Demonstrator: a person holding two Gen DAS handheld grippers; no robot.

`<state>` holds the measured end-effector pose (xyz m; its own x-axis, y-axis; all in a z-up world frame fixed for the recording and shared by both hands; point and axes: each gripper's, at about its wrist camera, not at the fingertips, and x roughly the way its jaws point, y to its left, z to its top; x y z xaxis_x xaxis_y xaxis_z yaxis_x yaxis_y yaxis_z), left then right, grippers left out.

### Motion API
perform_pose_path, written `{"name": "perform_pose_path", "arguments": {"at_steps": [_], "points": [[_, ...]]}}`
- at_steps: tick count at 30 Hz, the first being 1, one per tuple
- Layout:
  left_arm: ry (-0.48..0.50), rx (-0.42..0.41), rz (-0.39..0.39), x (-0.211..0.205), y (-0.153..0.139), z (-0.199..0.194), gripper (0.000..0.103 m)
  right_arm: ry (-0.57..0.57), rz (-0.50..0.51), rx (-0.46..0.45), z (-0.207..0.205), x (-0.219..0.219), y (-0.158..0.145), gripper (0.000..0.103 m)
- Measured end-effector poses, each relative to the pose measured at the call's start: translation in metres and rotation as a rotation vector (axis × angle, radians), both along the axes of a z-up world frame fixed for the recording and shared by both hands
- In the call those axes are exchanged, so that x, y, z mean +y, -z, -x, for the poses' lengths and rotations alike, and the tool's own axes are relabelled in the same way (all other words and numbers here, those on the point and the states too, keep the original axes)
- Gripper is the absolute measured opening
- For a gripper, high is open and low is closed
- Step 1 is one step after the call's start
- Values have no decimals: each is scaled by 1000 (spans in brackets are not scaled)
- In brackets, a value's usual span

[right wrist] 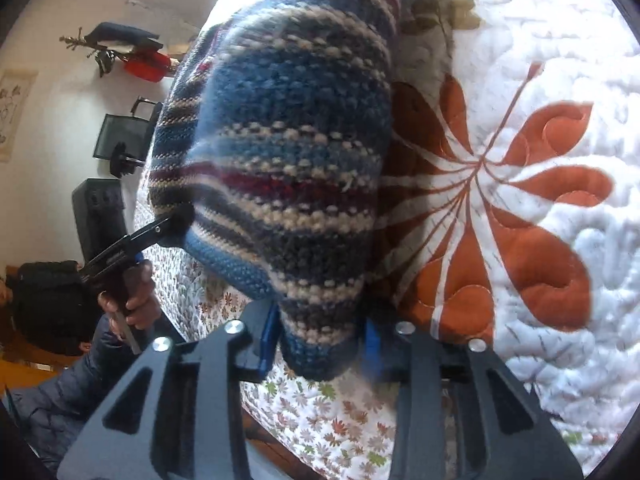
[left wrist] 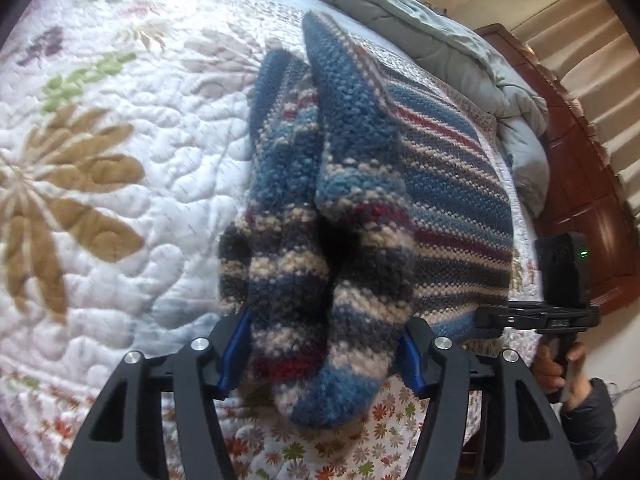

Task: Fold small clothes

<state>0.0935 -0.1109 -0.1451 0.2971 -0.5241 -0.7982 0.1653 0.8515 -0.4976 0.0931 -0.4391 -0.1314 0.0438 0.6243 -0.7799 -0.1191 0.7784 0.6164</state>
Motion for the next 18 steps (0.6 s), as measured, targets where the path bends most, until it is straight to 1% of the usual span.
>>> {"name": "perform_pose_path", "arguments": {"at_steps": [1, 2, 3, 5, 7, 8, 10, 11, 13, 15, 18], "points": [[-10, -3, -27, -2, -4, 3, 63, 4, 47, -29, 3, 0, -11, 58], [-20, -1, -63, -6, -9, 4, 68, 6, 68, -45, 5, -5, -14, 65], [-40, 0, -127, -7, -16, 8, 78, 14, 94, -75, 10, -6, -26, 66], [-81, -17, -229, -9, -27, 14, 79, 38, 133, -102, 19, -7, -41, 71], [-94, -40, -297, -11, -41, 23, 80, 82, 220, -129, 31, 0, -58, 77], [-105, -54, -347, -15, -50, 30, 80, 102, 260, -132, 36, 3, -63, 78], [-108, -89, -391, -20, -65, 41, 81, 142, 334, -149, 48, 8, -71, 83], [-108, -109, -419, -23, -72, 47, 83, 158, 366, -159, 53, 11, -75, 83], [-106, -158, -470, -31, -88, 59, 86, 208, 406, -184, 65, 12, -83, 86], [-106, -205, -502, -34, -103, 71, 87, 244, 427, -194, 72, 11, -88, 86], [-117, -245, -527, -37, -119, 82, 87, 314, 485, -227, 84, 11, -102, 87]]}}
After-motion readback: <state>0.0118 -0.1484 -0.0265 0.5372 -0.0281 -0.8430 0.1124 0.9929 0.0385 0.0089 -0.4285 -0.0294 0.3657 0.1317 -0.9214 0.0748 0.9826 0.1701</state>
